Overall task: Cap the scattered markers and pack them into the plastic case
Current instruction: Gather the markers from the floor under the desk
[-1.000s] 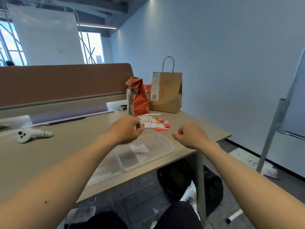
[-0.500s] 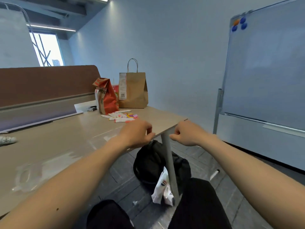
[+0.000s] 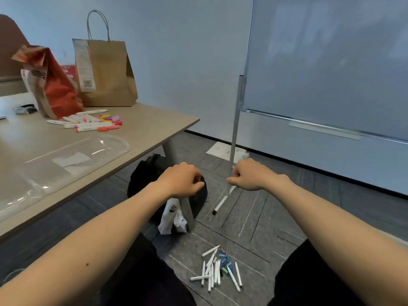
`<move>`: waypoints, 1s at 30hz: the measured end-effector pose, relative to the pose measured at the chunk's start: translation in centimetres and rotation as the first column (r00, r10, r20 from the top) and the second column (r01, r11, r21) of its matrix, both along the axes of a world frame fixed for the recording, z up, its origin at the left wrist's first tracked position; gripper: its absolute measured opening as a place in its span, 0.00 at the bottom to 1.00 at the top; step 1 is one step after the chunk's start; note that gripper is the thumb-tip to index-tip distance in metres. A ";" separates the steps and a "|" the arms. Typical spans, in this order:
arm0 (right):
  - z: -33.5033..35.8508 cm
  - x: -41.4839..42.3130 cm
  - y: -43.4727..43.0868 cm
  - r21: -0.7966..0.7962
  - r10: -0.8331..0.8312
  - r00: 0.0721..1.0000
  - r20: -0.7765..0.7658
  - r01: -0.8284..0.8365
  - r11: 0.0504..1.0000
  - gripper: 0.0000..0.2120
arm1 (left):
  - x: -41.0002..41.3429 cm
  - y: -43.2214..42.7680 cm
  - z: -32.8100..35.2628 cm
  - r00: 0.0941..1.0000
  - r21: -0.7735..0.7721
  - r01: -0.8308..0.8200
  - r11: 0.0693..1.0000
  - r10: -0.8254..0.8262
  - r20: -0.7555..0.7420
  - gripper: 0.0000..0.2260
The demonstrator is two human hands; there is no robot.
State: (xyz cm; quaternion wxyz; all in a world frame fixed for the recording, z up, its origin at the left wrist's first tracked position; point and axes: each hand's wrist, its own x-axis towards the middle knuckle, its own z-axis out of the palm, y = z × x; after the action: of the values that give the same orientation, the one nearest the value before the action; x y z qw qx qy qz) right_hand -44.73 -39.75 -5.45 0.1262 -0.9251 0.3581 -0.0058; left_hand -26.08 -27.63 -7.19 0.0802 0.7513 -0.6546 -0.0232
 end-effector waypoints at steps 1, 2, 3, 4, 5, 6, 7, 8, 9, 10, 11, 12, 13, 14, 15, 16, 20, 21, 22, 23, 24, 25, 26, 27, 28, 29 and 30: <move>-0.9 -0.4 -0.6 0.025 -0.021 1.000 -0.007 0.021 0.999 0.22 | -0.4 -0.6 -1.0 1.000 0.027 0.013 1.000 -0.013 -0.009 0.12; -1.9 -0.9 -1.1 0.048 -0.037 0.999 -0.016 0.038 0.998 0.21 | -0.6 -1.4 -2.1 1.000 0.055 0.024 0.998 -0.023 -0.012 0.12; -2.9 -1.2 -1.7 0.073 -0.047 0.998 -0.029 0.049 0.996 0.21 | -0.7 -2.1 -3.2 0.999 0.082 0.030 0.996 -0.029 -0.014 0.12; -4.1 -1.6 -2.3 0.099 -0.054 0.998 -0.046 0.058 0.993 0.21 | -0.8 -3.0 -4.2 0.999 0.109 0.031 0.994 -0.030 -0.018 0.12; -5.4 -2.0 -3.0 0.129 -0.061 0.996 -0.061 0.069 0.989 0.21 | -0.9 -4.0 -5.3 0.999 0.139 0.033 0.990 -0.029 -0.028 0.12; -6.8 -2.4 -3.6 0.156 -0.067 0.995 -0.076 0.078 0.985 0.22 | -1.0 -4.8 -6.4 0.999 0.170 0.033 0.985 -0.026 -0.043 0.12; -8.2 -2.8 -4.2 0.182 -0.073 0.993 -0.094 0.089 0.979 0.22 | -1.0 -5.6 -7.5 0.998 0.199 0.036 0.979 -0.025 -0.057 0.12; -9.7 -3.3 -4.8 0.212 -0.078 0.991 -0.113 0.101 0.972 0.22 | -1.1 -6.6 -8.8 0.998 0.231 0.039 0.972 -0.024 -0.066 0.12; -11.3 -3.8 -5.5 0.242 -0.085 0.988 -0.131 0.115 0.963 0.22 | -1.2 -7.5 -10.3 0.997 0.258 0.044 0.965 -0.027 -0.069 0.11; -12.9 -4.2 -6.1 0.269 -0.093 0.985 -0.148 0.131 0.954 0.22 | -1.2 -8.3 -11.7 0.997 0.288 0.047 0.956 -0.029 -0.067 0.11; -14.6 -4.8 -6.8 0.295 -0.106 0.981 -0.165 0.152 0.944 0.22 | -1.3 -9.2 -13.3 0.997 0.323 0.052 0.945 -0.033 -0.066 0.11; -16.3 -5.2 -7.4 0.320 -0.120 0.975 -0.185 0.175 0.931 0.21 | -1.3 -10.1 -15.0 0.997 0.360 0.056 0.931 -0.033 -0.069 0.11; -18.0 -5.7 -8.0 0.346 -0.132 0.969 -0.208 0.199 0.917 0.21 | -1.3 -10.9 -16.7 0.997 0.399 0.059 0.915 -0.031 -0.076 0.11; -19.7 -6.1 -8.5 0.369 -0.141 0.962 -0.235 0.222 0.902 0.20 | -1.2 -11.6 -18.5 0.996 0.437 0.062 0.897 -0.027 -0.085 0.10; -21.5 -6.4 -9.0 0.391 -0.146 0.954 -0.263 0.244 0.887 0.19 | -1.0 -12.2 -20.3 0.995 0.470 0.065 0.880 -0.023 -0.095 0.10; -23.3 -6.7 -9.4 0.412 -0.148 0.945 -0.291 0.263 0.872 0.19 | -0.9 -12.7 -22.1 0.995 0.501 0.068 0.863 -0.019 -0.103 0.10; -31.1 -7.1 -10.9 0.480 -0.153 0.913 -0.377 0.334 0.811 0.17 | -0.1 -14.2 -29.5 0.993 0.613 0.060 0.788 0.015 -0.116 0.09; -33.0 -7.0 -11.1 0.494 -0.157 0.910 -0.385 0.347 0.797 0.17 | 0.1 -14.3 -31.5 0.993 0.635 0.048 0.771 0.031 -0.113 0.09; -34.9 -6.8 -11.3 0.507 -0.159 0.907 -0.390 0.355 0.785 0.17 | 0.3 -14.3 -33.3 0.993 0.654 0.033 0.755 0.048 -0.106 0.09; -36.8 -6.7 -11.4 0.518 -0.162 0.905 -0.394 0.364 0.774 0.17 | 0.4 -14.3 -35.1 0.993 0.671 0.016 0.741 0.066 -0.097 0.09; -38.6 -6.6 -11.3 0.528 -0.165 0.901 -0.400 0.374 0.762 0.17 | 0.6 -14.2 -36.9 0.993 0.683 -0.001 0.731 0.084 -0.088 0.09; -40.4 -6.4 -11.2 0.538 -0.168 0.898 -0.407 0.384 0.750 0.17 | 0.7 -14.0 -38.6 0.991 0.694 -0.017 0.720 0.104 -0.083 0.10; -42.0 -6.3 -11.1 0.543 -0.170 0.893 -0.417 0.394 0.742 0.16 | 0.8 -13.8 -40.2 0.988 0.704 -0.030 0.709 0.126 -0.085 0.11; -43.5 -6.3 -10.9 0.546 -0.172 0.886 -0.431 0.407 0.732 0.15 | 0.9 -13.5 -41.7 0.984 0.717 -0.041 0.696 0.151 -0.091 0.11; -44.9 -6.2 -10.7 0.547 -0.172 0.877 -0.449 0.422 0.723 0.13 | 1.1 -13.1 -43.2 0.980 0.731 -0.049 0.680 0.173 -0.096 0.11; -46.2 -6.1 -10.6 0.549 -0.170 0.869 -0.465 0.434 0.715 0.11 | 1.3 -12.9 -44.5 0.976 0.746 -0.058 0.663 0.193 -0.097 0.11; -47.4 -5.9 -10.4 0.548 -0.164 0.861 -0.481 0.441 0.710 0.10 | 1.5 -12.6 -45.9 0.972 0.760 -0.066 0.647 0.212 -0.097 0.11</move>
State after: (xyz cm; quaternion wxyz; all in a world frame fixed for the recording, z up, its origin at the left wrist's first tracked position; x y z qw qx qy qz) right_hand -50.62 -50.17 -52.82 0.3562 -0.7327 0.5058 0.2837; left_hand -24.59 -40.24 -53.04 -0.1782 0.7599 -0.5167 -0.3519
